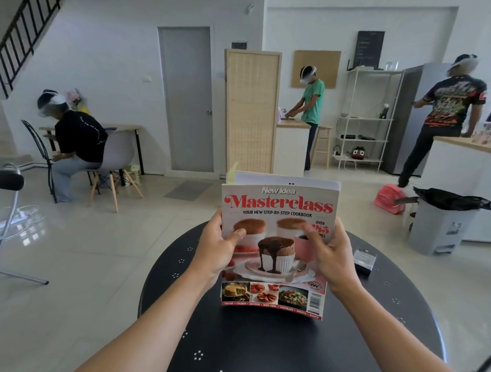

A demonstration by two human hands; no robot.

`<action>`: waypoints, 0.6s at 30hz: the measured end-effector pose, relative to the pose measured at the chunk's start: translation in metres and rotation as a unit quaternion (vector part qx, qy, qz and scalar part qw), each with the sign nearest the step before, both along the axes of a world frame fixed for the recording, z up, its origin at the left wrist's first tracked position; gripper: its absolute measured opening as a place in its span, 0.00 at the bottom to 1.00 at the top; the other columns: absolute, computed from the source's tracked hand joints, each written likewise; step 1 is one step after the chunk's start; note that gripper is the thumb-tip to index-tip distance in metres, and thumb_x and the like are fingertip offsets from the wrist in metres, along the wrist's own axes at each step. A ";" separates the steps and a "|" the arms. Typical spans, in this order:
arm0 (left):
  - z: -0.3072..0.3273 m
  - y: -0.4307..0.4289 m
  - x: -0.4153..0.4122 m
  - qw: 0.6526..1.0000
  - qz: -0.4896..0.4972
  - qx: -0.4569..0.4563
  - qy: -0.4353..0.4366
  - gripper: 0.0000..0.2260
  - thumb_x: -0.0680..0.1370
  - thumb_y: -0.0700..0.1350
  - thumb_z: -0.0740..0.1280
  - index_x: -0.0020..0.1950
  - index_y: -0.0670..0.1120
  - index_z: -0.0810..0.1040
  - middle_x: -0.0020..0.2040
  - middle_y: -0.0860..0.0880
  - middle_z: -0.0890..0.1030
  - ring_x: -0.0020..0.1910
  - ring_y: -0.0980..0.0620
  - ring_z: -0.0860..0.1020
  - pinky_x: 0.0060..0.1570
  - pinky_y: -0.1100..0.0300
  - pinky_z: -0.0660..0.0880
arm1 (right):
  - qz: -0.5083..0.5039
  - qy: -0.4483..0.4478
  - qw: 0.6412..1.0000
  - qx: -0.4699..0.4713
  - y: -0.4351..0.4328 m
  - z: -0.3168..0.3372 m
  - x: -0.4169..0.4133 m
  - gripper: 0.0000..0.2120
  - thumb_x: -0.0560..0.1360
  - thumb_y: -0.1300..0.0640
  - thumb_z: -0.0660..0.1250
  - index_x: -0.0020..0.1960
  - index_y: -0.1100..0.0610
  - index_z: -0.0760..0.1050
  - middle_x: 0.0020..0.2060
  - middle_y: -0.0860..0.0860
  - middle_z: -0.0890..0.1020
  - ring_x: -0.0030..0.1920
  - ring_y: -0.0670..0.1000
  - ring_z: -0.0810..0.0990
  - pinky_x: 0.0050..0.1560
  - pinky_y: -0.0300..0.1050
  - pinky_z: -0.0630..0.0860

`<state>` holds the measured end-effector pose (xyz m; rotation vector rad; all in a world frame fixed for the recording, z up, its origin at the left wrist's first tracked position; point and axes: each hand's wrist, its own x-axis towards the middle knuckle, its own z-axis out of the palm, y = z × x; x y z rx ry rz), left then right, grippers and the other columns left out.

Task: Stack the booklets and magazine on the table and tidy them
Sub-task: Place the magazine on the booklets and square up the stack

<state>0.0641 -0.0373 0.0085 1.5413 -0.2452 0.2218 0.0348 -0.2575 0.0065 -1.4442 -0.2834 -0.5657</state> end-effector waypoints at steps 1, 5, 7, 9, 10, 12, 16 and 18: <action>-0.001 -0.001 0.000 1.000 -0.003 -0.001 0.000 0.19 0.78 0.36 0.68 0.61 0.58 0.76 0.54 0.58 0.84 0.57 0.54 0.80 0.43 0.60 0.81 | 0.001 0.004 1.000 0.002 -0.001 -0.002 0.000 0.15 0.78 0.63 0.66 0.63 0.55 0.72 0.52 0.43 0.85 0.52 0.44 0.84 0.44 0.34 0.80; -0.005 -0.002 0.002 1.000 -0.009 -0.005 -0.003 0.19 0.78 0.35 0.68 0.60 0.60 0.76 0.52 0.59 0.84 0.53 0.60 0.81 0.41 0.62 0.82 | 0.003 0.014 1.000 -0.001 -0.004 -0.006 0.000 0.15 0.78 0.62 0.67 0.63 0.54 0.72 0.51 0.42 0.86 0.51 0.44 0.84 0.42 0.34 0.81; -0.007 0.000 0.003 1.000 -0.003 0.003 -0.006 0.19 0.78 0.35 0.68 0.60 0.59 0.76 0.52 0.59 0.84 0.53 0.61 0.81 0.46 0.60 0.81 | -0.003 0.025 1.000 -0.017 -0.006 -0.007 0.002 0.14 0.75 0.58 0.70 0.59 0.48 0.74 0.51 0.42 0.86 0.51 0.43 0.84 0.46 0.37 0.82; -0.008 0.002 0.003 1.000 -0.001 0.005 -0.011 0.19 0.77 0.35 0.70 0.60 0.56 0.76 0.52 0.58 0.85 0.53 0.60 0.82 0.51 0.56 0.80 | -0.013 0.032 0.999 -0.035 -0.008 -0.006 0.003 0.16 0.73 0.56 0.73 0.57 0.46 0.73 0.51 0.44 0.86 0.52 0.45 0.84 0.51 0.44 0.83; -0.008 0.002 0.003 1.000 -0.002 0.006 -0.014 0.19 0.76 0.36 0.71 0.60 0.56 0.76 0.52 0.57 0.85 0.53 0.58 0.82 0.52 0.55 0.80 | -0.015 0.033 0.999 -0.038 -0.009 -0.005 0.004 0.18 0.71 0.55 0.74 0.57 0.46 0.72 0.51 0.46 0.85 0.53 0.47 0.84 0.53 0.47 0.82; -0.003 0.003 0.001 1.000 -0.001 0.014 -0.024 0.21 0.74 0.37 0.74 0.60 0.57 0.74 0.53 0.56 0.84 0.55 0.56 0.82 0.52 0.55 0.81 | -0.005 0.022 0.999 -0.042 -0.011 0.003 0.004 0.25 0.68 0.53 0.76 0.60 0.48 0.68 0.51 0.49 0.85 0.53 0.50 0.84 0.53 0.50 0.82; 0.021 0.006 -0.003 0.991 0.006 0.062 -0.118 0.39 0.71 0.39 0.77 0.72 0.62 0.60 0.61 0.51 0.78 0.60 0.54 0.78 0.53 0.59 0.81 | 0.000 -0.043 0.996 -0.072 -0.016 0.029 0.002 0.40 0.68 0.56 0.77 0.70 0.38 0.58 0.55 0.54 0.82 0.50 0.52 0.86 0.44 0.49 0.84; 0.036 0.009 -0.004 0.980 0.010 0.104 -0.168 0.43 0.71 0.41 0.77 0.74 0.67 0.55 0.64 0.50 0.75 0.62 0.51 0.77 0.55 0.57 0.80 | -0.026 -0.070 0.991 -0.115 -0.018 0.042 0.001 0.40 0.69 0.56 0.77 0.71 0.36 0.58 0.56 0.51 0.79 0.48 0.49 0.86 0.40 0.43 0.83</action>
